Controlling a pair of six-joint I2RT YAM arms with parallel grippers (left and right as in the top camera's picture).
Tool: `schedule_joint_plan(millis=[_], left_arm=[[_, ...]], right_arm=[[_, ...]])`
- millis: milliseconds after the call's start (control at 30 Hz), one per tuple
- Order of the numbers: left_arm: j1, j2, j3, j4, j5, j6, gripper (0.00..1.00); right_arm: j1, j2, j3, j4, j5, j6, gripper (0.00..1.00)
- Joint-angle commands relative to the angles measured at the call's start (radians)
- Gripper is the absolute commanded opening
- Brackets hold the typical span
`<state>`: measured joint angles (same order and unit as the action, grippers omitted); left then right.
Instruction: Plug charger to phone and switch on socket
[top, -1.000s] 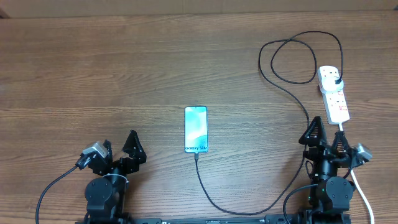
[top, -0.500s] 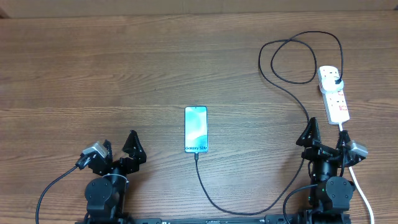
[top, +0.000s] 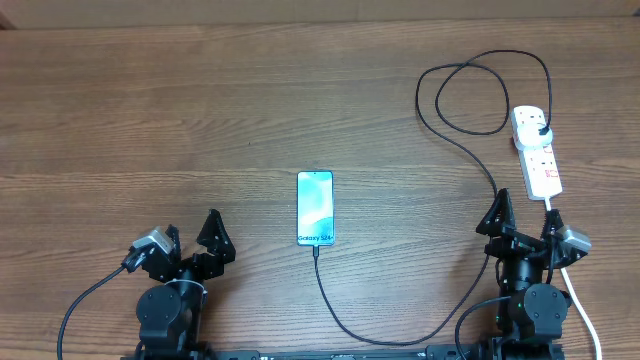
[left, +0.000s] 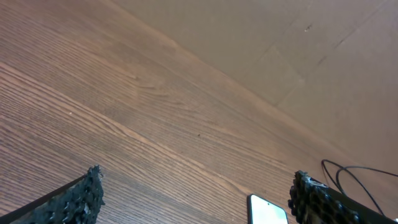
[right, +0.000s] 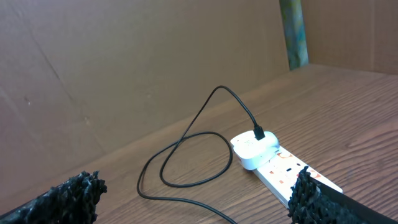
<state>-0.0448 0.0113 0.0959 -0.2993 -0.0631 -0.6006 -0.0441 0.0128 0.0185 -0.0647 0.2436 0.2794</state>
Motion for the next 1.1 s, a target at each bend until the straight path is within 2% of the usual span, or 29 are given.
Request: schedule_joint_plan(millis=[0, 400, 600, 833, 967, 1067], left_arm=[[0.006, -0.006, -0.005, 0.003, 0.008, 0.002, 1.0], [-0.004, -0.008, -0.005, 0.004, 0.008, 0.002, 0.99], [-0.004, -0.008, -0.005, 0.006, -0.05, 0.003, 1.0], [-0.004, -0.008, -0.005, 0.009, -0.029, 0.002, 0.99], [-0.004, -0.008, -0.015, 0.113, -0.029, 0.017, 1.0], [-0.004, -0.008, -0.017, 0.227, 0.013, 0.137, 1.0]], right_arm=[[0.004, -0.01, -0.011, 0.008, -0.001, -0.026, 1.0], [0.004, -0.01, -0.011, 0.008, -0.001, -0.026, 1.0], [0.004, -0.01, -0.011, 0.008, -0.001, -0.026, 1.0], [0.004, -0.01, -0.011, 0.008, -0.001, -0.026, 1.0], [0.004, -0.01, -0.011, 0.008, -0.001, -0.026, 1.0], [0.004, -0.01, -0.011, 0.008, -0.001, -0.026, 1.0]])
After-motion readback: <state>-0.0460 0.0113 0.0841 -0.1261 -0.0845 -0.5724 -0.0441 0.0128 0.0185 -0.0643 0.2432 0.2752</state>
